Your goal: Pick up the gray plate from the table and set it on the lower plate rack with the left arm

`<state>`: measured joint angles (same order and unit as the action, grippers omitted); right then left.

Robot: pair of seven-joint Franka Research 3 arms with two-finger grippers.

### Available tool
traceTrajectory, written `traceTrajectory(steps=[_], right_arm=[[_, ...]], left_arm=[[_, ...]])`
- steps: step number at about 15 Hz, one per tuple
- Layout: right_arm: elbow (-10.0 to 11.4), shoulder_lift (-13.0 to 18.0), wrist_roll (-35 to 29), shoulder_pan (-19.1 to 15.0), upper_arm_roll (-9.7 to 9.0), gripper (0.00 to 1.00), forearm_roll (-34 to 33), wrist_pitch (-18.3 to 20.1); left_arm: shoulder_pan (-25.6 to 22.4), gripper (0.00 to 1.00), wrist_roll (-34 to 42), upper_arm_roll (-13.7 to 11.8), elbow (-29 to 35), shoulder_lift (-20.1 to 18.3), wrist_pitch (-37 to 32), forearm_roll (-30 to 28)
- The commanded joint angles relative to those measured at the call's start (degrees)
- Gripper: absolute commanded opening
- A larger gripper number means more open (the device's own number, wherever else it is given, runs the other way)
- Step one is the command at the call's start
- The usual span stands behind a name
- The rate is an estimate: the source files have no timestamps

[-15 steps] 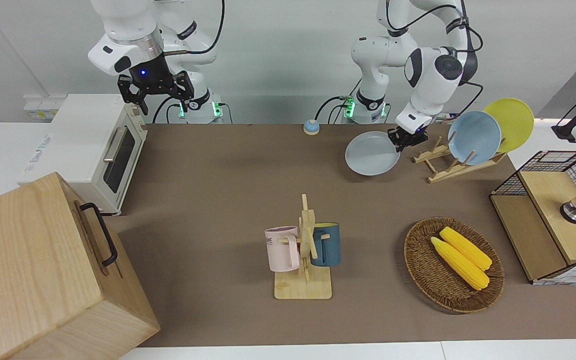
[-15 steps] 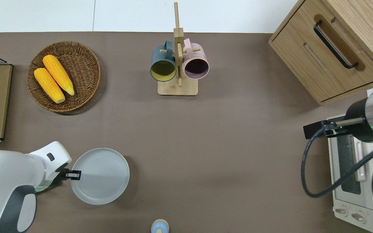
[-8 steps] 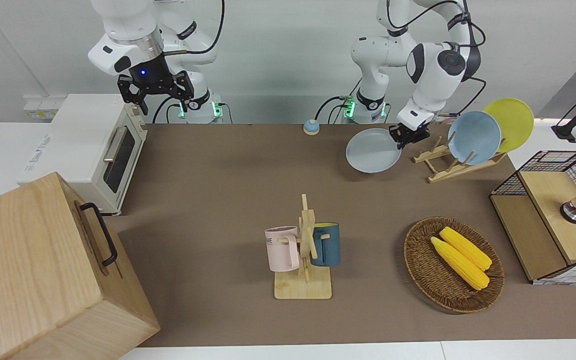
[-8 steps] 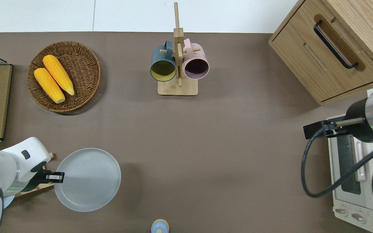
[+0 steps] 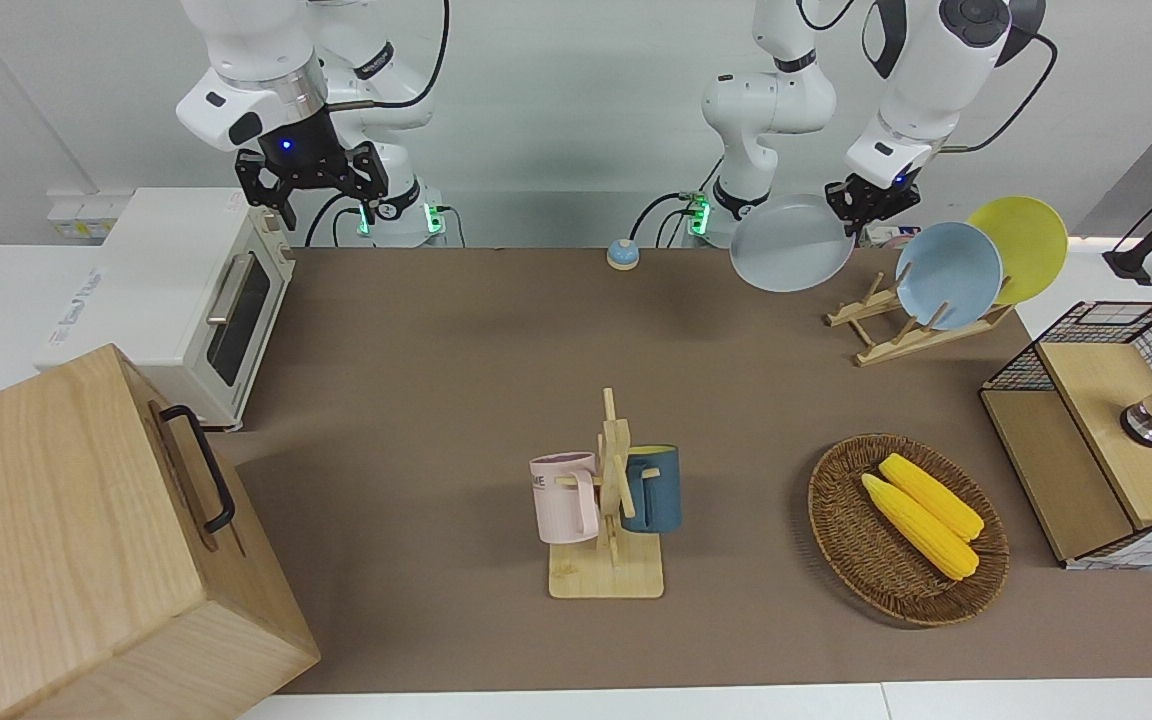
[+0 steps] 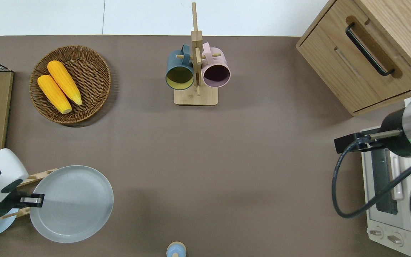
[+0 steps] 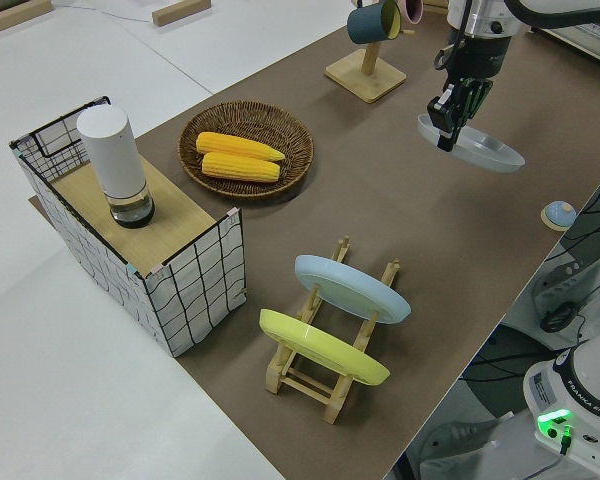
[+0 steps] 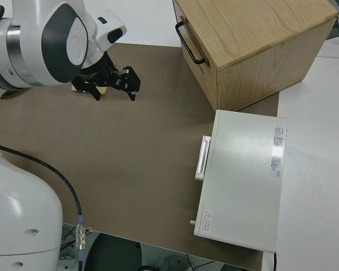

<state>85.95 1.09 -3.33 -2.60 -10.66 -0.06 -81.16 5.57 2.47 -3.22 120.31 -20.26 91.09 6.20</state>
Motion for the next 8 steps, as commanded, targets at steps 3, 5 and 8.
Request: traceTrajectory(steps=[3, 5, 8], right_arm=[[-0.35, 0.14, -0.01, -0.56, -0.33, 0.987, 0.59, 0.74], [-0.35, 0.14, -0.01, -0.56, -0.33, 0.987, 0.59, 0.74], [-0.35, 0.14, 0.08, -0.56, -0.33, 0.987, 0.59, 0.74]], left_arm=[[0.32, 0.0, -7.47, 0.24, -4.2, 0.22, -6.35, 8.56], [0.23, 0.0, -9.48, 0.15, -5.43, 0.22, -7.85, 10.67], [0.4, 0.0, -15.36, 0.76, -5.87, 0.22, -9.43, 18.39]])
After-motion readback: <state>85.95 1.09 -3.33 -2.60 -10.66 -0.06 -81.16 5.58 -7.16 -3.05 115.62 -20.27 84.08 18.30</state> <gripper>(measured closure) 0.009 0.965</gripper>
